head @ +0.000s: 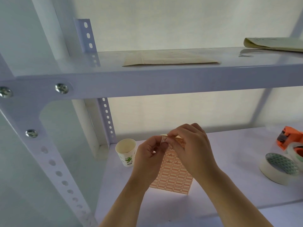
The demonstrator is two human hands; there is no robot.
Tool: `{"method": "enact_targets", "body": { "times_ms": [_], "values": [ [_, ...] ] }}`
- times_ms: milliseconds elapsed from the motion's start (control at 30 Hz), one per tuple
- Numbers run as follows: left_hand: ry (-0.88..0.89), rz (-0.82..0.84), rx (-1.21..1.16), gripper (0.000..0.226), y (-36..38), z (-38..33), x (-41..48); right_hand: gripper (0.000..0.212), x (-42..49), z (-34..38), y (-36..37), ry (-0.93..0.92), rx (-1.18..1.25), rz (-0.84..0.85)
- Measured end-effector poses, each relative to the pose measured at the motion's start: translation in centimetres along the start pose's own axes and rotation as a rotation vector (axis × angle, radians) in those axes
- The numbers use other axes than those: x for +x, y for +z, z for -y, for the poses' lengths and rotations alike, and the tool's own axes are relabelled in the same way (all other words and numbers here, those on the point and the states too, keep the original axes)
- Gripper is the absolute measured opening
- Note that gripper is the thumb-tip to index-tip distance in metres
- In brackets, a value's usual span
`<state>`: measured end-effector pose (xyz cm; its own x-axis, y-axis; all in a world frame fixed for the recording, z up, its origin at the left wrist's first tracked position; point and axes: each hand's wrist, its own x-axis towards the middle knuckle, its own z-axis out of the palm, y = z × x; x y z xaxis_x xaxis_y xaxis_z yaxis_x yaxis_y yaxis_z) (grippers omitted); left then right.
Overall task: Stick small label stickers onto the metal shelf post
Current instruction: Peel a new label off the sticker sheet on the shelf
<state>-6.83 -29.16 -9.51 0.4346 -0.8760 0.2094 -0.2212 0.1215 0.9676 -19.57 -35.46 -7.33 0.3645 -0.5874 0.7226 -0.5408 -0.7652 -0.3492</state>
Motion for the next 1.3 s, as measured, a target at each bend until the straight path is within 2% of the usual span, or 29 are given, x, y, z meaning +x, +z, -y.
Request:
{"method": "enact_targets", "body": {
  "times_ms": [267,633,867,1100,1233,1300],
  "values": [
    [0.042,-0.008,0.087,0.021,0.2,0.2,0.2,0.008,0.3,-0.1,0.5,0.009,0.003,-0.010],
    [-0.002,-0.028,0.021,0.023,0.4,0.2,0.2,0.010,0.1,-0.4,1.3,-0.038,-0.026,-0.038],
    [-0.066,-0.028,-0.158,0.024,-0.3,-0.1,0.3,0.002,0.1,-0.7,1.4,-0.111,0.056,0.016],
    [-0.110,-0.010,-0.255,0.019,-0.9,0.1,0.2,0.023,0.2,-0.6,1.0,-0.156,0.099,0.070],
    [-0.183,0.017,-0.476,0.040,-1.1,0.1,0.3,0.009,0.2,-0.6,0.9,-0.170,0.101,0.079],
    [-0.200,0.024,-0.516,0.040,-1.2,-0.1,0.6,0.010,0.2,-0.6,0.9,-0.183,0.112,0.082]
  ]
}}
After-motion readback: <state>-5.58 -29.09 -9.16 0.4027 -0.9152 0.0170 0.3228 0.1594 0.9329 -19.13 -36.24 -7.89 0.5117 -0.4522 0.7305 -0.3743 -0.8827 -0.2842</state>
